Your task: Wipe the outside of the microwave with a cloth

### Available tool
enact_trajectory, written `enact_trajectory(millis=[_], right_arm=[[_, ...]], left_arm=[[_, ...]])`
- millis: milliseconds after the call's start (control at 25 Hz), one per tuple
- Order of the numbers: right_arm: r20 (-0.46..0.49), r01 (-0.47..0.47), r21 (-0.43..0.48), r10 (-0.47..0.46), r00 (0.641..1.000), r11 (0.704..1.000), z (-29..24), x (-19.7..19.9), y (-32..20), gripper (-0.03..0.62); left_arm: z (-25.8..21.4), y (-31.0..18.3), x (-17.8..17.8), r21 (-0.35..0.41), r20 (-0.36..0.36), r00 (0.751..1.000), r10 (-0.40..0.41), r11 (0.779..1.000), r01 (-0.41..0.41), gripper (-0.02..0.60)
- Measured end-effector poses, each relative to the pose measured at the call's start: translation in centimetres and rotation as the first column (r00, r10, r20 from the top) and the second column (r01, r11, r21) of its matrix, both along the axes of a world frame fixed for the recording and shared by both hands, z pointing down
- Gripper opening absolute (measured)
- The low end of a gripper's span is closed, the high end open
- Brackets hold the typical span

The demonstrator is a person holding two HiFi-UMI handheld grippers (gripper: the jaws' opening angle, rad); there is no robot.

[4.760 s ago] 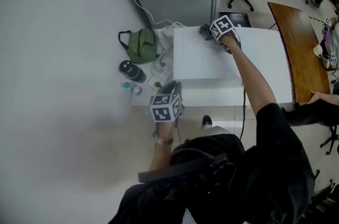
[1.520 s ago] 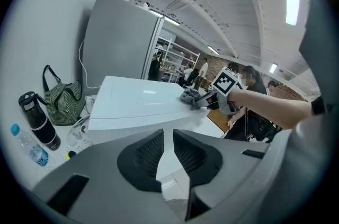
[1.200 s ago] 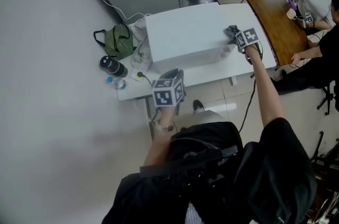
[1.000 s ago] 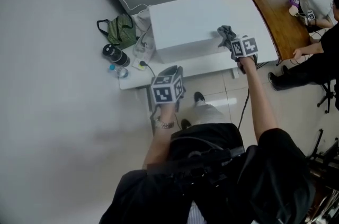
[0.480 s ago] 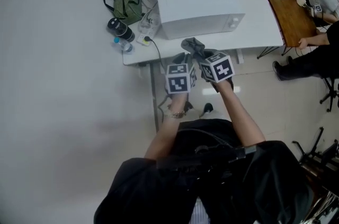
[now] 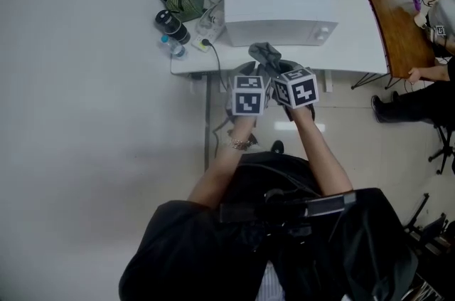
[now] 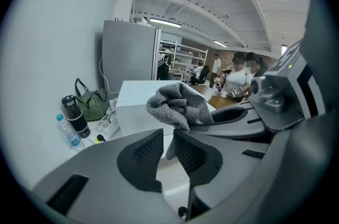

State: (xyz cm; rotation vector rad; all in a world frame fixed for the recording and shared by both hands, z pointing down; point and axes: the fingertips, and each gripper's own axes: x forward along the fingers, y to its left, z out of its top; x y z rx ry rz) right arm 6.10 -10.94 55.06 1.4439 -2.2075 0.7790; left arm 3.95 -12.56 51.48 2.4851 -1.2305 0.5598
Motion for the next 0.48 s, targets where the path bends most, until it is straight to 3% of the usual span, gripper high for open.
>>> enact_trajectory(millis=[480], right_arm=[[-0.004, -0.004, 0.062, 0.004, 1.000, 0.998, -1.9, 1.0, -0.6, 0.029]], left_arm=[[-1.5, -1.2, 1.2, 0.005, -0.046, 0.999, 0.002, 1.000, -0.002, 0.060]])
